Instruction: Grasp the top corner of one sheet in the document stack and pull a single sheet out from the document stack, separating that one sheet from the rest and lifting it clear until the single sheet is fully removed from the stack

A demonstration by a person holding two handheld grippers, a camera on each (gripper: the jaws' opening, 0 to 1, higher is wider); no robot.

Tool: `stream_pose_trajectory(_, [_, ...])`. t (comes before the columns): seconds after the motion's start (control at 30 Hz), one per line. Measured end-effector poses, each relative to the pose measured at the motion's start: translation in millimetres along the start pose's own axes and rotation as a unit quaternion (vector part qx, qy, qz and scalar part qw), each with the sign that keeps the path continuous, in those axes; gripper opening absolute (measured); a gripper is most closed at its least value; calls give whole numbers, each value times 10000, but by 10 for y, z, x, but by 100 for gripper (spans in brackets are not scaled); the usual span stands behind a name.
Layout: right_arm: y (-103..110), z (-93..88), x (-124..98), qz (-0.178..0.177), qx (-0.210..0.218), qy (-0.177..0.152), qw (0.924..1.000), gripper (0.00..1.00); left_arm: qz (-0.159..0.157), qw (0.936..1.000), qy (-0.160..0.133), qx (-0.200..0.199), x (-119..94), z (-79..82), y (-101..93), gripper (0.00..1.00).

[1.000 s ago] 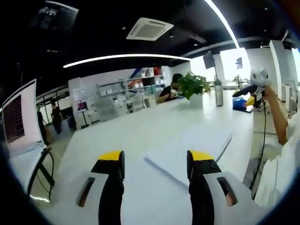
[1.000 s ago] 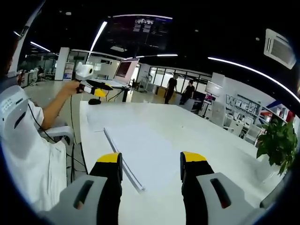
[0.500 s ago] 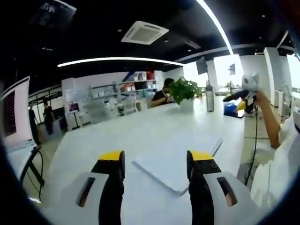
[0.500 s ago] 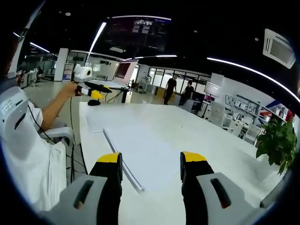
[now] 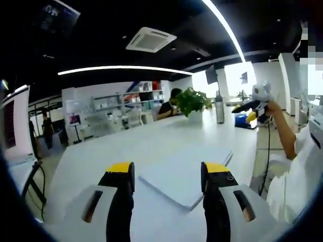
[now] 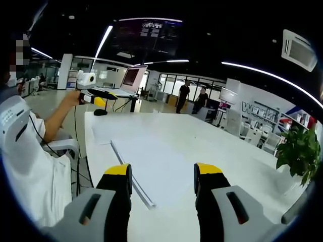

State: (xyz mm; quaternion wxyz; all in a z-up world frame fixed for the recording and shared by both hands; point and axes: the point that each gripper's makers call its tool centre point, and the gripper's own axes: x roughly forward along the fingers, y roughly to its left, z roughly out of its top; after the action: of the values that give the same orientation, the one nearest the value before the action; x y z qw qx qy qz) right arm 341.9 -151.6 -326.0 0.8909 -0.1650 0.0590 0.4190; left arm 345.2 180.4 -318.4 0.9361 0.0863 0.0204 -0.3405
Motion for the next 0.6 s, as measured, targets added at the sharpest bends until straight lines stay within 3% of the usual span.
stream_pose_trajectory(0.4, [34,36,-9,86,44,-94,9999,49,-387,9992,-38,13,-3,7,-136,50])
stream_pose_trajectory(0.6, [61,76,-25,170,114,-209,9996,49,-626,9977,-168,-174,-1,48,-217,52])
